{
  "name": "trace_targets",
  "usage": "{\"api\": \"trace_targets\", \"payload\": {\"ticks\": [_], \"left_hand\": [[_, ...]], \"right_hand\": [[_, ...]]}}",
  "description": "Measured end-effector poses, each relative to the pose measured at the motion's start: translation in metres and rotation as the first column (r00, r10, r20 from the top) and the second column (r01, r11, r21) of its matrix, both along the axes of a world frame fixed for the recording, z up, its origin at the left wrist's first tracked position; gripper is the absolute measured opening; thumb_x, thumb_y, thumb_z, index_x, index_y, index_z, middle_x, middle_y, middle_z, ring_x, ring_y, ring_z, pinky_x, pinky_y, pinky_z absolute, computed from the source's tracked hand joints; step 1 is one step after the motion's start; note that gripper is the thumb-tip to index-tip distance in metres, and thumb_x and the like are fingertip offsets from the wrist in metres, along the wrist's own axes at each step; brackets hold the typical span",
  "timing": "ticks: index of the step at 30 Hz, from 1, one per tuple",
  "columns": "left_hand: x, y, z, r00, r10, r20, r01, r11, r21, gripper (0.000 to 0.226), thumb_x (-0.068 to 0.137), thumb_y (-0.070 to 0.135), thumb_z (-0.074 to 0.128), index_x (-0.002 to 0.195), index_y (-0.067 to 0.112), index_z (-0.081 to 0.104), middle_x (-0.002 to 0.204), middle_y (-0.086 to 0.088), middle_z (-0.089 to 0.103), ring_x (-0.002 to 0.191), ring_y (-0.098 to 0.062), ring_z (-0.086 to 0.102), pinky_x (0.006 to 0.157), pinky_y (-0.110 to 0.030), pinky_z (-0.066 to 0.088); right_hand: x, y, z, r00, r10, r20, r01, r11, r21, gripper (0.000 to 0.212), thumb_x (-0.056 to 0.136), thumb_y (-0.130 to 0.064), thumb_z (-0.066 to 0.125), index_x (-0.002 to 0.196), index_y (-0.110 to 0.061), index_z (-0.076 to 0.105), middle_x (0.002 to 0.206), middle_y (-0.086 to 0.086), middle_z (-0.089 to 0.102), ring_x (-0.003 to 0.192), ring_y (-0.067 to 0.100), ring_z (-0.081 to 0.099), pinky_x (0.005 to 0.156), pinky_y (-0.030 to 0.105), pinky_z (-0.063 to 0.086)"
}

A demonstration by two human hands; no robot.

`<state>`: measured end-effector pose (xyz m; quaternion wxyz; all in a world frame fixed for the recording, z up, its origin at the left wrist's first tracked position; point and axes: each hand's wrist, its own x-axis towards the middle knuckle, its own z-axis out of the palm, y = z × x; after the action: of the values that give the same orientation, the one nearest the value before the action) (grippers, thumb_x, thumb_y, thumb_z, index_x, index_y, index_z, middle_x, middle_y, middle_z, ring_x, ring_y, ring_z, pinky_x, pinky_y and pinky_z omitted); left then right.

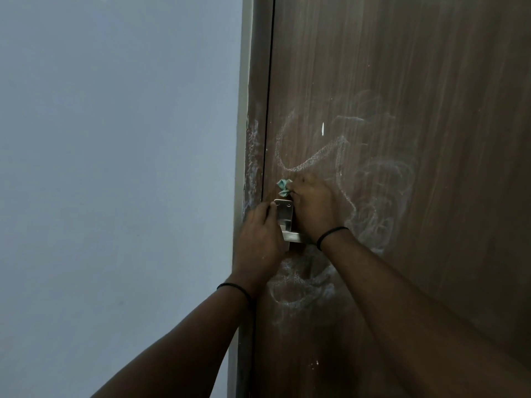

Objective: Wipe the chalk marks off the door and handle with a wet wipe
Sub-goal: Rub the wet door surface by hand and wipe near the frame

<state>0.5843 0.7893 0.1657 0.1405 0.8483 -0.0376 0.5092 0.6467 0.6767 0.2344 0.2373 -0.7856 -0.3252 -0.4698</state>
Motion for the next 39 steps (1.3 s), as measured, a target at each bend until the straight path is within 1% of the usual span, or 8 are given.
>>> {"api": "trace_targets", "payload": {"ticks": [3,9,14,17,24,27,34,39], "left_hand": [[0.003,0.007,-0.004,0.999,-0.038,0.004,0.038,0.999,0.021,0.046,0.097,0.018,0.040,0.137,-0.002,0.053,0.135,-0.017,0.057,0.118,-0.031,0.056,0.098,-0.040,0.050],[0.001,0.009,0.002,0.999,-0.033,0.023,0.031,0.995,0.090,0.044,0.095,0.017,0.044,0.131,-0.004,0.059,0.134,-0.019,0.060,0.126,-0.032,0.055,0.108,-0.040,0.044],[0.000,0.008,0.001,0.998,-0.064,-0.002,0.064,0.990,0.124,0.048,0.096,0.016,0.045,0.140,-0.001,0.051,0.147,-0.017,0.050,0.140,-0.032,0.043,0.116,-0.043,0.036],[0.003,0.012,0.000,0.997,-0.057,-0.048,0.063,0.987,0.150,0.048,0.098,0.016,0.048,0.144,0.000,0.047,0.152,-0.016,0.043,0.144,-0.031,0.037,0.118,-0.044,0.033],[0.006,0.011,-0.002,0.993,-0.014,-0.114,0.027,0.993,0.115,0.054,0.102,0.030,0.035,0.152,0.011,0.037,0.159,-0.006,0.033,0.149,-0.021,0.028,0.122,-0.037,0.026],[0.004,0.010,-0.001,0.994,-0.034,-0.105,0.044,0.994,0.100,0.052,0.102,0.028,0.038,0.150,0.010,0.039,0.158,-0.008,0.036,0.147,-0.021,0.032,0.121,-0.037,0.028],[0.002,0.011,-0.002,0.991,-0.024,-0.134,0.041,0.991,0.126,0.053,0.104,0.030,0.036,0.153,0.010,0.033,0.161,-0.007,0.029,0.150,-0.020,0.025,0.122,-0.036,0.023],[0.001,0.009,-0.002,0.985,-0.075,-0.154,0.090,0.992,0.092,0.062,0.101,0.032,0.035,0.157,0.011,0.021,0.164,-0.006,0.022,0.151,-0.021,0.021,0.122,-0.037,0.024]], "right_hand": [[-0.009,-0.001,-0.002,0.996,0.044,0.072,-0.041,0.998,-0.041,0.018,0.087,-0.008,0.054,0.076,-0.004,0.068,0.081,0.010,0.064,0.068,0.015,0.051,0.060,0.023,0.034],[-0.011,-0.008,0.015,0.999,0.015,0.039,-0.017,0.999,0.033,0.023,0.091,-0.010,0.053,0.108,-0.014,0.068,0.097,0.008,0.066,0.083,0.021,0.059,0.070,0.033,0.049],[0.002,0.010,0.016,0.994,0.106,-0.023,-0.109,0.984,-0.139,0.024,0.097,-0.033,0.053,0.098,-0.015,0.068,0.094,0.000,0.066,0.083,0.011,0.060,0.071,0.031,0.050],[0.006,-0.011,0.003,0.993,0.065,0.095,-0.035,0.957,-0.287,0.017,0.095,-0.022,0.059,0.101,-0.012,0.071,0.097,0.004,0.063,0.088,0.020,0.059,0.070,0.028,0.047],[0.001,-0.011,0.021,0.973,0.001,0.230,0.047,0.978,-0.203,0.016,0.090,-0.005,0.065,0.105,-0.002,0.068,0.108,0.015,0.066,0.101,0.033,0.060,0.081,0.047,0.056],[0.005,-0.001,0.012,0.963,0.014,0.269,0.100,0.909,-0.405,0.034,0.089,-0.003,0.064,0.122,0.001,0.064,0.137,0.017,0.058,0.132,0.035,0.050,0.115,0.042,0.032],[0.009,-0.030,-0.002,0.965,-0.135,0.223,0.239,0.802,-0.547,0.058,0.105,-0.026,0.036,0.156,-0.010,0.016,0.164,0.009,0.009,0.152,0.025,0.004,0.124,0.046,0.012],[-0.003,0.007,0.011,0.966,-0.237,0.105,0.259,0.854,-0.451,0.061,0.105,-0.037,0.016,0.156,-0.012,-0.003,0.164,0.005,-0.011,0.152,0.020,-0.013,0.124,0.041,0.000]]}}
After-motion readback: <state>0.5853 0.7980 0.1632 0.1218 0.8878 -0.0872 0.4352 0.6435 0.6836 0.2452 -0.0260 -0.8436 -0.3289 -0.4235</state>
